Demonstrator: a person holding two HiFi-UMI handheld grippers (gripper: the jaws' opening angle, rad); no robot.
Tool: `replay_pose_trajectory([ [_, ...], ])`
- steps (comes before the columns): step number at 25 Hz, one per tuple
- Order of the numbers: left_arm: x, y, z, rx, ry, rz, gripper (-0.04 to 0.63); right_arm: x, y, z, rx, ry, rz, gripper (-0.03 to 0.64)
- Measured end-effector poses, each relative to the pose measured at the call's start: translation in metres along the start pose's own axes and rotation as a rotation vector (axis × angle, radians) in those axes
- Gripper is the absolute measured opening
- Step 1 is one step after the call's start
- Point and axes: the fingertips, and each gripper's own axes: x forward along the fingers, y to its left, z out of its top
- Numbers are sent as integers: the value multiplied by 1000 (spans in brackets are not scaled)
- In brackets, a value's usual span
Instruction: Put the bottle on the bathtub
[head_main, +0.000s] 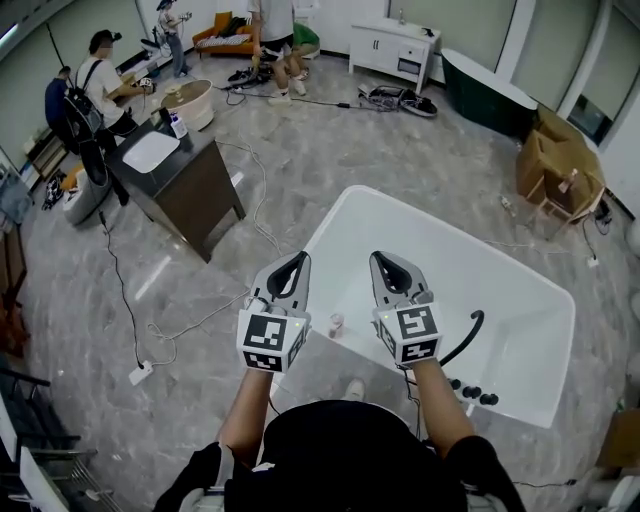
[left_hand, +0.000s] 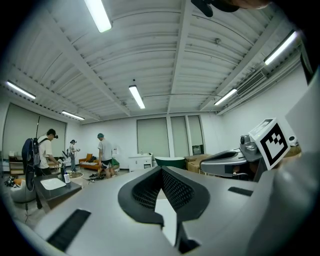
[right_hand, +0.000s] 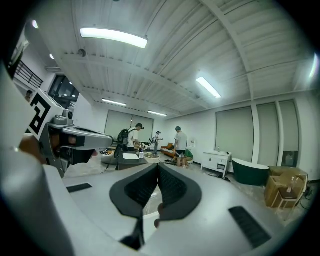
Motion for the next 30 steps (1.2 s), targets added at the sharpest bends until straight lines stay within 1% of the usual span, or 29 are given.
replay_pose_trajectory([
  [9, -4, 16, 2, 23, -10, 32, 14, 1, -6, 2, 7, 1, -23, 23],
  [17, -3, 20, -1, 6, -9, 48, 14, 3, -10, -1, 13, 4, -28, 23],
  [26, -2, 15, -2, 8, -8, 51, 14, -1, -15, -5, 15, 8, -31, 23],
  [30, 0, 10, 1, -12, -9, 45, 14, -2, -18, -6, 14, 10, -33, 23],
])
